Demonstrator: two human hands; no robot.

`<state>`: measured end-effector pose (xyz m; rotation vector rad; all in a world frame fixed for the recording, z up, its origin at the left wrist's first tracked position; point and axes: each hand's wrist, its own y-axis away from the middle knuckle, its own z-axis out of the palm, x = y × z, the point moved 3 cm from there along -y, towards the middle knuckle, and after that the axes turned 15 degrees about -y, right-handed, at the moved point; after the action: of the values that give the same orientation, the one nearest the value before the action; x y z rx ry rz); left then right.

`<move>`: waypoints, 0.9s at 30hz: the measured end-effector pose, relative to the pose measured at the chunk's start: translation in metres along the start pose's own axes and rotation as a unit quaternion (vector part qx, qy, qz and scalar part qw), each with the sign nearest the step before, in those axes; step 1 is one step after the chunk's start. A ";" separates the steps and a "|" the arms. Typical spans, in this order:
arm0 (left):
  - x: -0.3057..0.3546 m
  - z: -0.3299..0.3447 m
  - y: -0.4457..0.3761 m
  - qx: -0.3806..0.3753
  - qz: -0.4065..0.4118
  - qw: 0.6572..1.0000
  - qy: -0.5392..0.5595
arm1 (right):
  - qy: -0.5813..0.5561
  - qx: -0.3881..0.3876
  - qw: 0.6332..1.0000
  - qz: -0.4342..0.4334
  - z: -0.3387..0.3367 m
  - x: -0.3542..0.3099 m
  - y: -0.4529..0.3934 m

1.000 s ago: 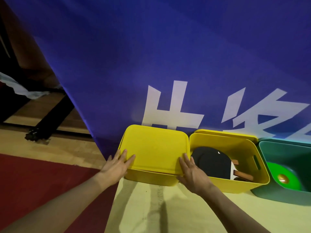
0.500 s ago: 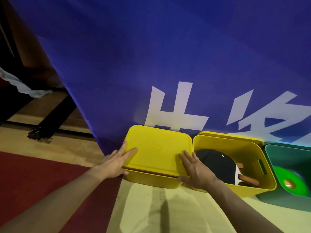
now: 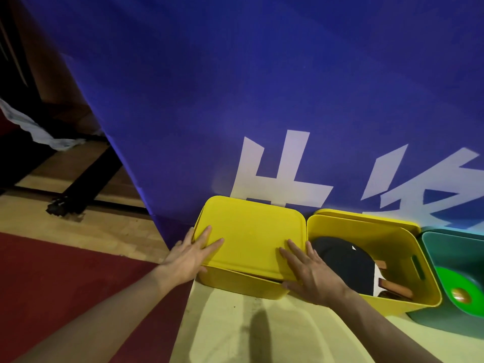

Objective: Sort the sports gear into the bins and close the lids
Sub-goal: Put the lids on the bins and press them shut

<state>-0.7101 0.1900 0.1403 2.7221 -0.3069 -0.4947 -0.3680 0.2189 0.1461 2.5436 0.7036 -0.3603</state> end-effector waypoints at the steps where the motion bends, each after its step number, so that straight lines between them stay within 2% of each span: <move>1: 0.000 0.001 -0.001 0.003 -0.003 1.000 0.006 | -0.003 -0.005 1.000 0.001 0.000 0.000 0.000; 9: -0.005 0.002 -0.005 0.011 -0.023 1.000 0.014 | -0.053 0.020 0.998 0.008 -0.006 0.007 -0.012; 14: -0.001 0.003 -0.004 0.012 -0.018 1.000 -0.002 | -0.016 0.022 1.000 0.001 -0.004 0.007 -0.012; 21: -0.009 0.009 -0.004 0.009 -0.027 0.993 0.117 | -0.061 0.050 0.997 -0.013 0.005 0.005 -0.008; 27: -0.010 -0.002 -0.002 0.036 -0.040 0.994 0.090 | -0.023 0.047 0.998 -0.027 0.007 0.007 -0.005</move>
<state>-0.7179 0.1952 0.1438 2.8339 -0.1713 -0.2615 -0.3655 0.2220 0.1357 2.5991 0.7565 -0.4784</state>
